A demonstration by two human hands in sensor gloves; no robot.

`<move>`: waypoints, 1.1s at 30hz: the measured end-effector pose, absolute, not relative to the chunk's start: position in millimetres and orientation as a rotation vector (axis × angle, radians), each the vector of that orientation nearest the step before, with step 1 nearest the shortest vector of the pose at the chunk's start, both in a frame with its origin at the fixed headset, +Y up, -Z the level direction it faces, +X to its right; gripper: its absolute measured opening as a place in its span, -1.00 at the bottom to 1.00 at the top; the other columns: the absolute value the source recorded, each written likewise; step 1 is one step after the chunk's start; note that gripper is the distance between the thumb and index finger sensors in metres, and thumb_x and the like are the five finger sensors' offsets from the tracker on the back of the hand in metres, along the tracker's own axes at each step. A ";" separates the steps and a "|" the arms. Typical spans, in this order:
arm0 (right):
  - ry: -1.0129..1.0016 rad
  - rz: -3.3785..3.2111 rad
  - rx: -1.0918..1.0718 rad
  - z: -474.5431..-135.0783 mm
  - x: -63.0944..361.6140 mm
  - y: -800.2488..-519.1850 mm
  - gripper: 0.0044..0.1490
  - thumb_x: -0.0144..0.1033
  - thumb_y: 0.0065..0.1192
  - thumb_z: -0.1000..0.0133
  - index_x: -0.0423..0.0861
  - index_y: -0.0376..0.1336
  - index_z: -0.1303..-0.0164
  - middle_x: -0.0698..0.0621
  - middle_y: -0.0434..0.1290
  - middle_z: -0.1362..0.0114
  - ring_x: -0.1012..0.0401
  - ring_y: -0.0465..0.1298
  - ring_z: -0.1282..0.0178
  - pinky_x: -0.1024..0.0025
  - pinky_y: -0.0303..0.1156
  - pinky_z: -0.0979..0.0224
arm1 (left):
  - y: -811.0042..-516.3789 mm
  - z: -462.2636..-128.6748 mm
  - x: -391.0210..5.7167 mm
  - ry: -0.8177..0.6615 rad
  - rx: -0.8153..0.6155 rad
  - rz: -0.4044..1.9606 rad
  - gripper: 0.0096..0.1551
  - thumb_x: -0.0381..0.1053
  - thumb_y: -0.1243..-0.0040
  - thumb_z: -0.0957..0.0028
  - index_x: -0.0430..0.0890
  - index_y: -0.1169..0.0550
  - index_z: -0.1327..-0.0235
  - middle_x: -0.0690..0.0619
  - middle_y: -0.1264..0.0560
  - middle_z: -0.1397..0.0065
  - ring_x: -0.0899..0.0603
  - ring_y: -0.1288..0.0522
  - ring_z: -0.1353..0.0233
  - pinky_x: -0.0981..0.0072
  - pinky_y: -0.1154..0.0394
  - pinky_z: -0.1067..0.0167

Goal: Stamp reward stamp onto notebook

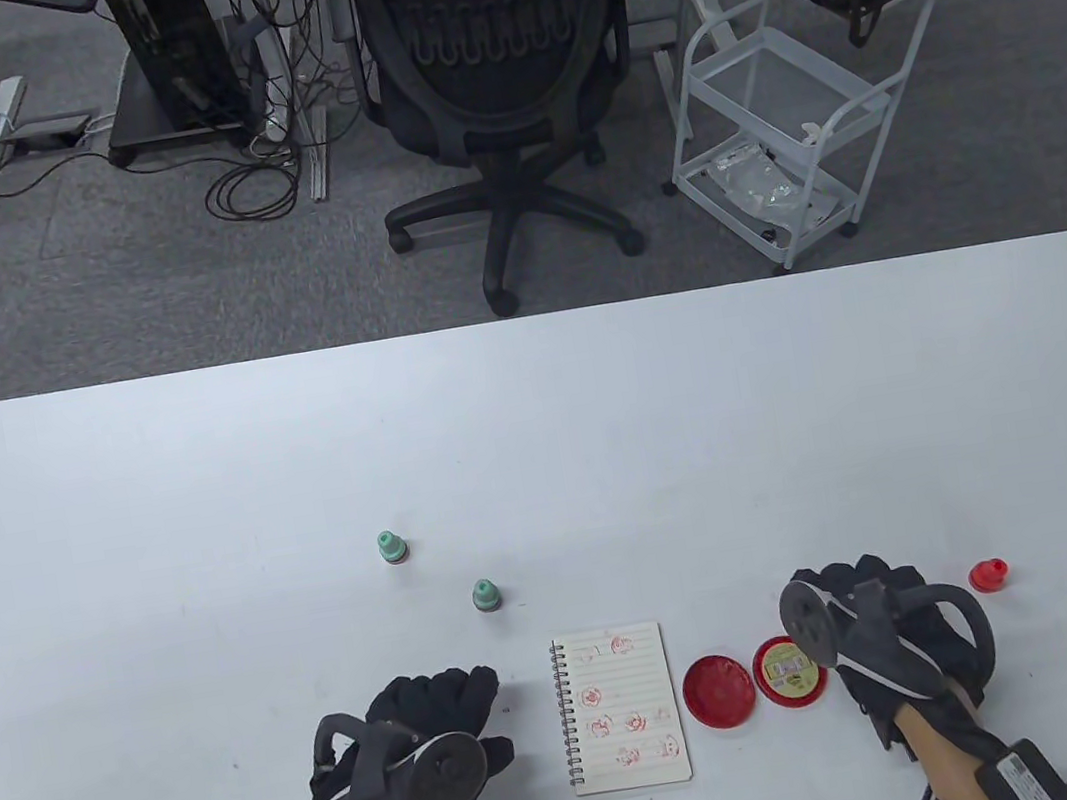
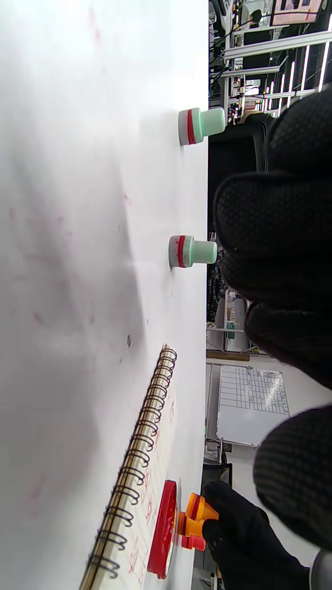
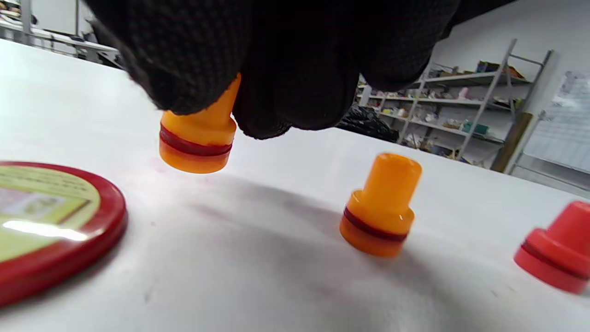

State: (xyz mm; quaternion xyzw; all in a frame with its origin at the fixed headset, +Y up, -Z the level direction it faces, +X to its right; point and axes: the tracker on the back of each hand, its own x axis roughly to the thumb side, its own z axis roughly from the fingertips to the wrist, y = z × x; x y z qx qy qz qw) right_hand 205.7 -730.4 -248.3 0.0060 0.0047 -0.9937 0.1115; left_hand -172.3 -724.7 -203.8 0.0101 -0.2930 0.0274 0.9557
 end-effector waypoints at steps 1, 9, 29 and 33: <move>-0.003 -2.909 0.027 -248.9 206.3 -731.8 -0.37 -0.20 0.40 0.16 0.25 0.35 -0.18 0.20 0.54 -0.31 0.17 0.57 -0.25 0.17 0.45 -0.38 | -724.9 -203.9 -172.5 -0.593 0.017 0.055 -0.17 0.23 -0.25 -0.03 -0.21 -0.51 -0.48 -0.21 -0.51 -0.44 -0.42 -0.54 -0.28 -0.36 -0.38 -0.29; -0.053 -2.810 0.031 -251.1 203.5 -741.2 -0.35 -0.19 0.39 0.15 0.26 0.33 -0.21 0.21 0.53 -0.34 0.16 0.54 -0.31 0.16 0.44 -0.41 | -724.2 -204.7 -174.4 -0.579 -0.006 0.051 -0.18 0.23 -0.24 -0.04 -0.21 -0.51 -0.47 -0.21 -0.52 -0.43 -0.42 -0.55 -0.28 -0.35 -0.38 -0.29; 0.171 -2.976 -0.078 -238.1 201.9 -713.1 -0.22 0.00 0.32 0.17 0.22 0.25 -0.34 0.10 0.41 -0.48 0.04 0.44 -0.43 0.08 0.38 -0.44 | -725.5 -216.5 -184.2 -0.486 0.041 0.152 -0.11 0.23 -0.23 -0.06 -0.24 -0.41 -0.56 -0.23 -0.45 -0.49 -0.44 -0.51 -0.31 -0.36 -0.37 -0.30; 0.306 -2.992 -0.135 -231.9 199.1 -700.4 -0.25 0.01 0.29 0.16 0.21 0.26 -0.33 0.10 0.43 -0.47 0.05 0.44 -0.43 0.09 0.39 -0.43 | -728.5 -238.4 -180.2 -0.425 0.005 0.190 -0.07 0.23 -0.22 -0.07 -0.24 -0.34 -0.61 -0.26 -0.38 -0.55 -0.46 -0.46 -0.37 -0.38 -0.34 -0.32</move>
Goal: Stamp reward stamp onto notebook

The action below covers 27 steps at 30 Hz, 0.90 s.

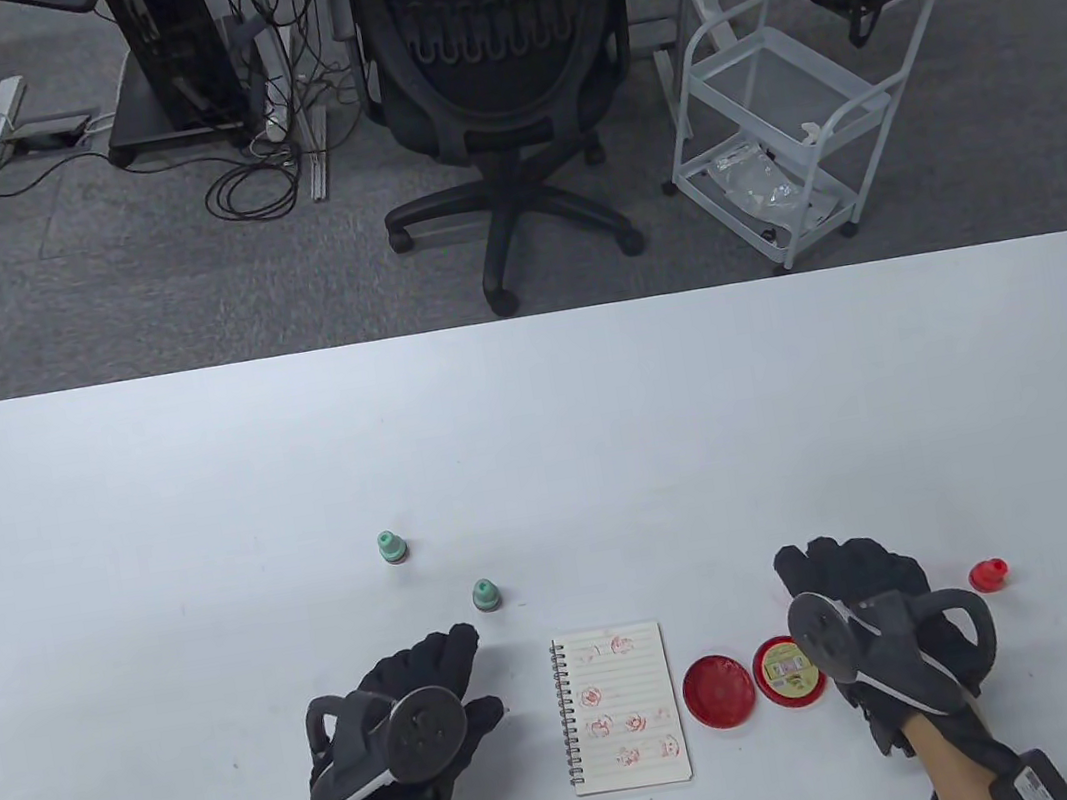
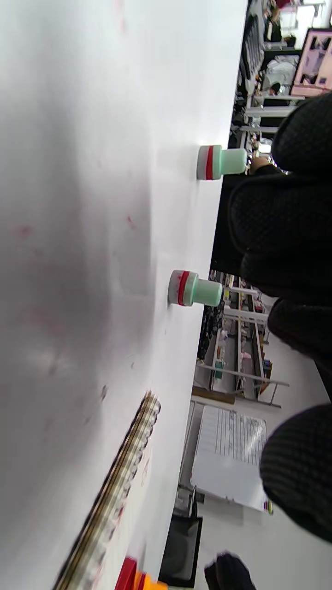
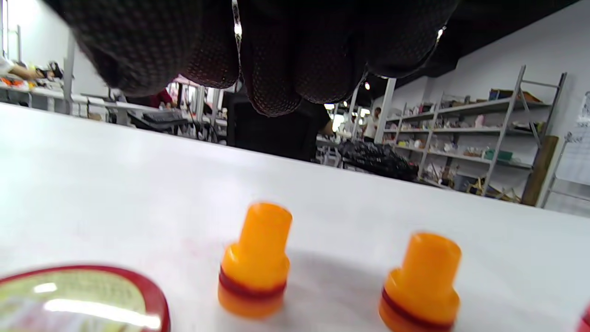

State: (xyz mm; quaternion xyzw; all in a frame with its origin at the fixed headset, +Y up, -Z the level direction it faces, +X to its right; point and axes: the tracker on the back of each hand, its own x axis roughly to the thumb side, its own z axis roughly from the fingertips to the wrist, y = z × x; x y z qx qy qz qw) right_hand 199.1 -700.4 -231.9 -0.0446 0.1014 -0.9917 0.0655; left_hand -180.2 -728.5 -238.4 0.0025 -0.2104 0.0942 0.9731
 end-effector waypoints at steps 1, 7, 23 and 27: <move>0.342 -2.989 -0.148 -230.6 197.9 -698.2 -0.25 0.01 0.29 0.15 0.21 0.26 -0.32 0.10 0.43 -0.46 0.04 0.44 -0.43 0.09 0.39 -0.43 | -729.8 -244.6 -178.6 -0.403 -0.005 0.208 -0.06 0.22 -0.22 -0.06 -0.25 -0.33 -0.62 -0.26 -0.36 -0.56 -0.47 -0.45 -0.37 -0.38 -0.33 -0.32; 0.493 -2.825 -0.234 -224.1 180.2 -689.2 -0.29 0.03 0.26 0.14 0.22 0.29 -0.30 0.11 0.45 -0.45 0.06 0.46 -0.42 0.10 0.41 -0.42 | -743.8 -283.4 -166.2 -0.248 -0.073 0.162 -0.02 0.22 -0.26 -0.04 -0.25 -0.30 -0.63 -0.25 -0.37 -0.54 -0.47 -0.44 -0.38 -0.37 -0.33 -0.32; 0.477 -2.857 -0.285 -224.1 173.6 -690.7 -0.32 0.03 0.25 0.13 0.21 0.31 -0.27 0.12 0.49 -0.41 0.07 0.50 -0.38 0.12 0.44 -0.39 | -760.7 -334.4 -141.9 -0.083 -0.196 0.060 -0.12 0.20 -0.32 0.00 -0.15 -0.39 -0.55 -0.21 -0.35 -0.50 -0.48 -0.35 -0.40 -0.42 -0.20 -0.39; 0.469 -2.872 -0.281 -224.8 174.6 -691.8 -0.32 0.03 0.25 0.13 0.21 0.32 -0.26 0.12 0.50 -0.40 0.08 0.51 -0.36 0.13 0.44 -0.39 | -759.3 -337.5 -139.1 -0.097 -0.176 0.062 -0.32 0.08 -0.38 0.04 -0.11 -0.55 -0.37 -0.17 -0.43 -0.42 -0.47 -0.39 -0.35 -0.42 -0.23 -0.36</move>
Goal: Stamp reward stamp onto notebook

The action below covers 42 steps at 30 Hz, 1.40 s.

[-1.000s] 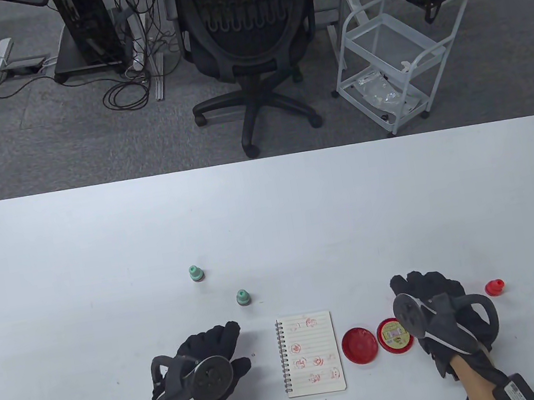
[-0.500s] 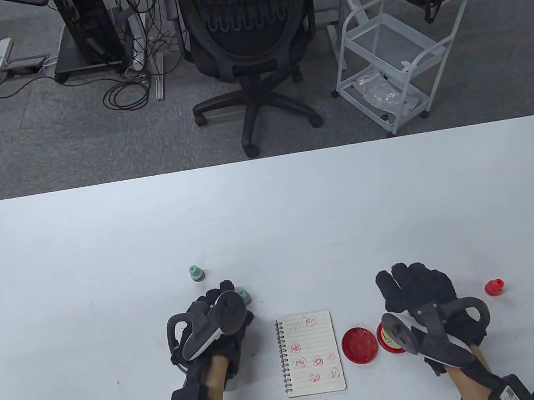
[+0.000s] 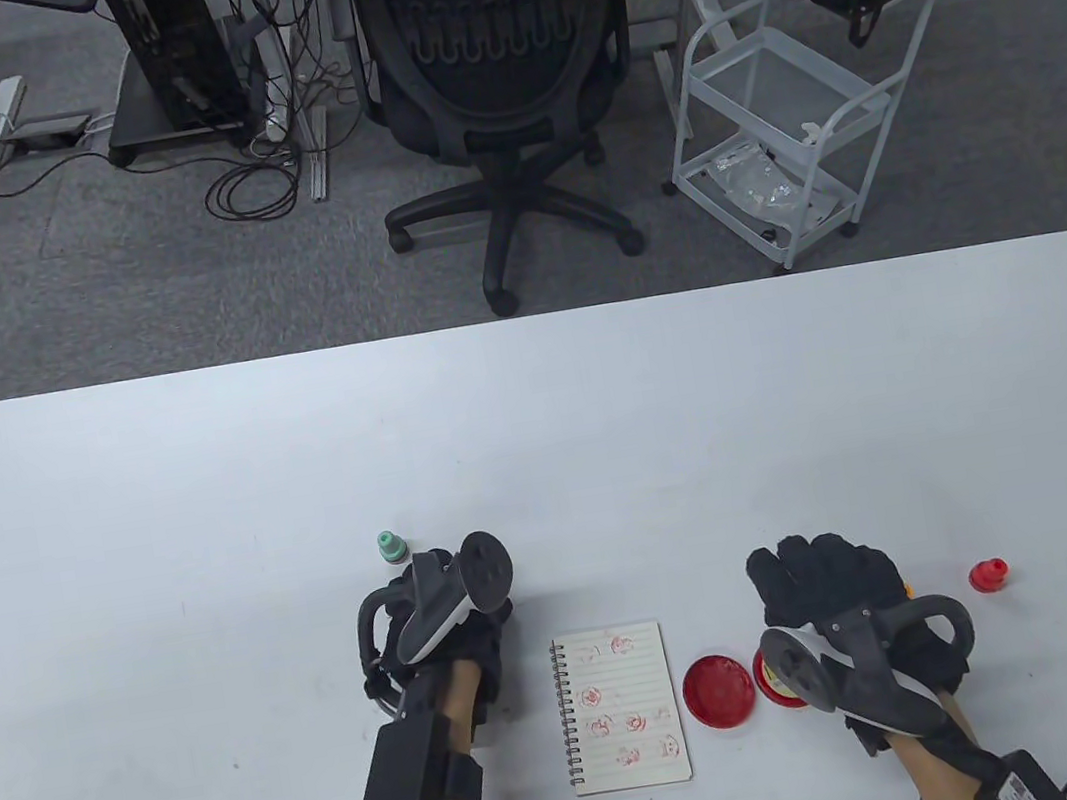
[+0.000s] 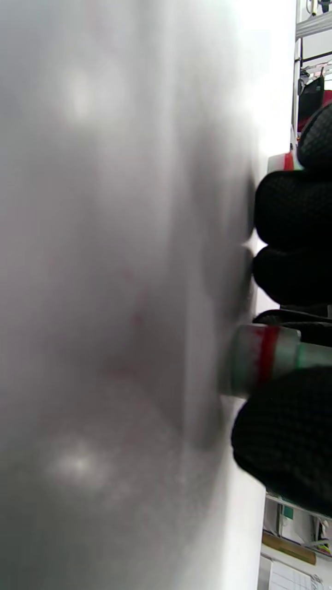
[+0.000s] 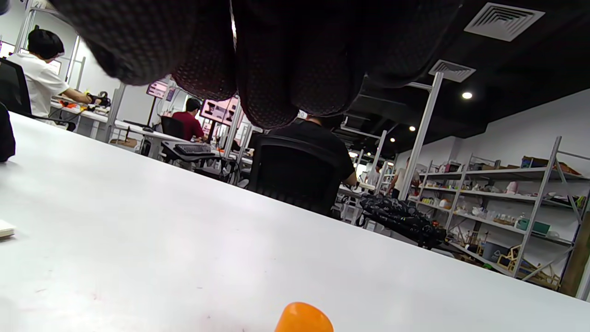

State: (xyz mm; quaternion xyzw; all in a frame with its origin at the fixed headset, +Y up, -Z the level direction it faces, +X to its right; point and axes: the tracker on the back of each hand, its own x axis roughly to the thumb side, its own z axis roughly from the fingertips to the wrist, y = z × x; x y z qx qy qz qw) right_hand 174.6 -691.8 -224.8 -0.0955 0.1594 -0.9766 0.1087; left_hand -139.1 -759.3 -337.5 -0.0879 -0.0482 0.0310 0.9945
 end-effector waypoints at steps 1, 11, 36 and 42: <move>0.464 -2.875 -0.281 -224.8 174.7 -692.0 -0.33 0.03 0.25 0.13 0.21 0.32 -0.26 0.13 0.50 -0.40 0.08 0.51 -0.36 0.13 0.44 -0.39 | -759.1 -336.9 -138.9 -0.100 -0.175 0.062 -0.32 0.07 -0.38 0.06 -0.12 -0.56 -0.35 -0.18 -0.44 -0.41 -0.47 -0.40 -0.35 -0.42 -0.24 -0.35; 0.434 -2.875 -0.369 -217.8 164.5 -693.2 -0.33 0.01 0.25 0.12 0.20 0.33 -0.25 0.12 0.50 -0.39 0.08 0.51 -0.37 0.12 0.45 -0.38 | -731.6 -293.7 -132.6 -0.170 -0.206 0.128 -0.25 0.02 -0.29 0.04 -0.07 -0.37 -0.46 -0.29 -0.43 -0.49 -0.54 -0.64 -0.21 -0.39 -0.49 -0.18; 0.267 -3.449 -0.974 -175.8 85.3 -706.2 -0.14 0.07 0.21 0.14 0.08 0.16 -0.41 0.03 0.39 -0.46 0.03 0.55 -0.31 0.12 0.50 -0.31 | -705.6 -174.7 -114.7 -0.667 0.230 0.229 -0.16 0.10 -0.38 0.16 -0.39 -0.55 -0.28 0.01 -0.64 0.04 -0.09 -0.68 0.21 -0.12 -0.60 -0.01; 0.105 -3.685 -0.987 -181.4 88.7 -710.5 -0.27 0.01 0.28 0.15 0.04 0.29 -0.27 0.04 0.54 -0.26 0.12 0.65 -0.11 0.21 0.57 -0.17 | -710.1 -174.0 -107.6 -0.702 0.237 0.238 -0.14 0.15 -0.34 0.14 -0.38 -0.54 -0.30 0.00 -0.64 0.02 -0.11 -0.68 0.19 -0.14 -0.58 -0.03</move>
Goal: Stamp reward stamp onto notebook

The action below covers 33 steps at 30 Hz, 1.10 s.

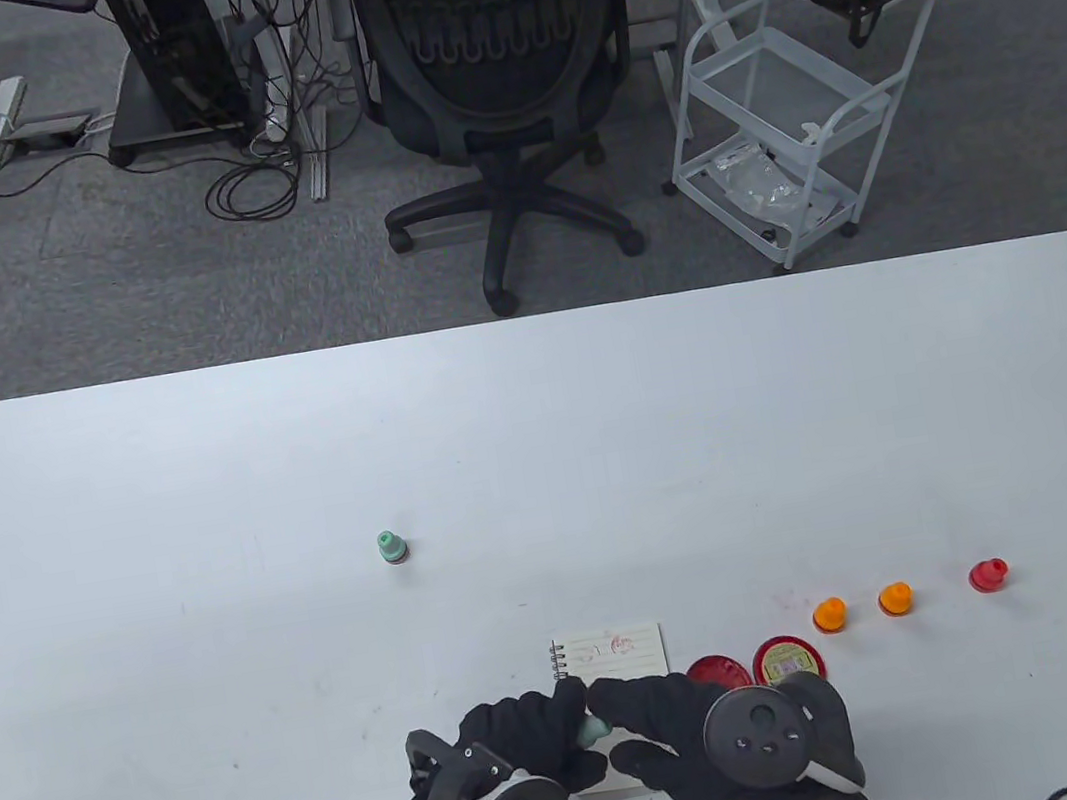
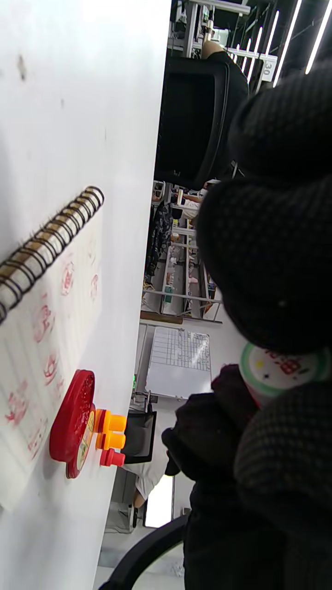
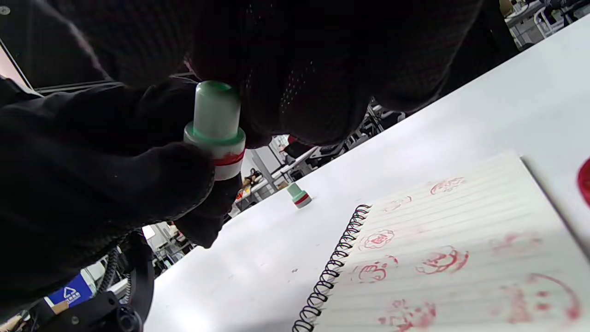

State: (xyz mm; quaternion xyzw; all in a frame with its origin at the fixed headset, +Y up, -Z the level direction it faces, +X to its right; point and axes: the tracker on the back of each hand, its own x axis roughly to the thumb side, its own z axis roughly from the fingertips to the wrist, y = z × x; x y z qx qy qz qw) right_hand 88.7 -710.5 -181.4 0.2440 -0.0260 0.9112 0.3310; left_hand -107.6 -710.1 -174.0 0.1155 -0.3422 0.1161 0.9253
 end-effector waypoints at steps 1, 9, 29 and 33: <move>-0.073 2.399 0.641 -181.4 89.0 -710.7 -0.27 0.01 0.29 0.16 0.04 0.29 -0.25 0.04 0.54 -0.25 0.13 0.65 -0.10 0.22 0.57 -0.17 | -710.6 -173.5 -106.0 -0.705 0.245 0.225 -0.14 0.15 -0.34 0.14 -0.38 -0.54 -0.30 0.00 -0.64 0.03 -0.11 -0.68 0.19 -0.14 -0.58 -0.04; -0.146 2.445 0.570 -185.1 91.1 -709.6 -0.31 0.03 0.32 0.17 0.09 0.29 -0.19 0.09 0.54 -0.20 0.16 0.65 -0.06 0.23 0.57 -0.15 | -711.3 -175.3 -93.6 -0.696 0.268 0.297 -0.13 0.19 -0.34 0.17 -0.42 -0.58 -0.21 0.02 -0.66 0.09 -0.10 -0.69 0.25 -0.12 -0.60 -0.01; -0.136 2.446 0.616 -186.5 89.8 -710.9 -0.38 -0.07 0.39 0.16 0.08 0.34 -0.13 0.07 0.57 -0.15 0.15 0.65 -0.02 0.22 0.57 -0.15 | -709.7 -173.4 -93.8 -0.692 0.255 0.277 -0.19 0.15 -0.37 0.14 -0.39 -0.58 -0.19 -0.05 -0.65 -0.03 -0.17 -0.70 0.13 -0.19 -0.56 -0.09; -0.178 2.406 0.609 -186.8 91.6 -706.0 -0.39 -0.07 0.41 0.18 0.08 0.37 -0.11 0.06 0.59 -0.13 0.16 0.66 0.00 0.22 0.58 -0.14 | -706.2 -175.4 -99.8 -0.681 0.256 0.350 -0.20 0.15 -0.38 0.13 -0.38 -0.58 -0.20 -0.04 -0.65 -0.04 -0.17 -0.70 0.11 -0.19 -0.55 -0.10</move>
